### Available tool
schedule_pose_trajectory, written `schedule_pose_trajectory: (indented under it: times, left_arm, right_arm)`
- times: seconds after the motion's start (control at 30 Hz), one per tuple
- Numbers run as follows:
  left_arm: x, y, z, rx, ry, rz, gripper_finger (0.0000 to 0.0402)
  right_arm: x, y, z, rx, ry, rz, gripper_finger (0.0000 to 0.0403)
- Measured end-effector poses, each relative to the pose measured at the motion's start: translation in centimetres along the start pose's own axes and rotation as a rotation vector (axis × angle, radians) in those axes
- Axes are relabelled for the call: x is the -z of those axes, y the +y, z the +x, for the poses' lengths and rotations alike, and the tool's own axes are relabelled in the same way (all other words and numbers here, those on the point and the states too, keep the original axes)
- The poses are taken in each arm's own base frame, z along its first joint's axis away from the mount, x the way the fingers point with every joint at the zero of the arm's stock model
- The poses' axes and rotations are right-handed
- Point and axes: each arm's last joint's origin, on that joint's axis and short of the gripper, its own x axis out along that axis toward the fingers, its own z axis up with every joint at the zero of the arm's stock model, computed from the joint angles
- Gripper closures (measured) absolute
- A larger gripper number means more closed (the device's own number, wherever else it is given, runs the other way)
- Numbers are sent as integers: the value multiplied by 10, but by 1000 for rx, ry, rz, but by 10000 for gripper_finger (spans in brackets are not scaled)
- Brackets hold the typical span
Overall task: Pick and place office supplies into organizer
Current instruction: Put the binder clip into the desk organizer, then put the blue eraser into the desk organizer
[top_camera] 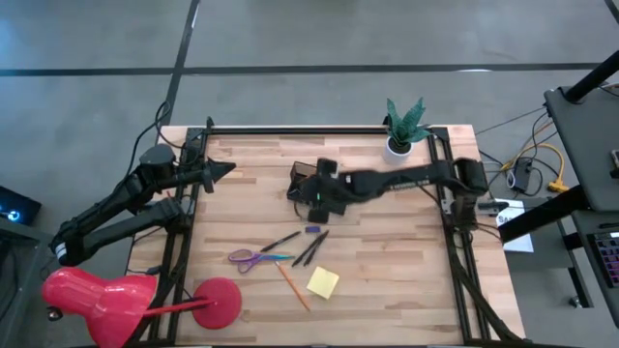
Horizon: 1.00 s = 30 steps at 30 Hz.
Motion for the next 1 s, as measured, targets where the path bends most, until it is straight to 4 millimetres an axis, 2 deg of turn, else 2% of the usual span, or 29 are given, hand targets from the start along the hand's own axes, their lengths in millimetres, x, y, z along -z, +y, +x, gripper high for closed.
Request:
schedule_pose_trajectory:
  times: [0.13, 0.37, 0.53, 0.73, 0.87, 1.0]
  left_arm:
    - [0, 0, 0, 0, -1, 0, 402]
    - [0, 0, 0, -1, 0, 0, 402]
    - [0, 0, 0, -1, 1, 0, 402]
    - [1, 0, 0, -4, 4, -4, 402]
    - [0, 0, 0, -4, 4, -4, 402]
    - [0, 0, 0, -4, 3, -8, 402]
  right_arm:
    - [1, -16, 8, -18, 5, 26, 395]
    - [2, -9, 21, -89, -5, -8, 394]
    - [8, -7, 39, 15, 29, -12, 394]
    - [9, -10, 50, 26, 16, 8, 393]
    - [9, -8, 50, -19, 12, 13, 373]
    - [9, -8, 49, -29, 14, 12, 329]
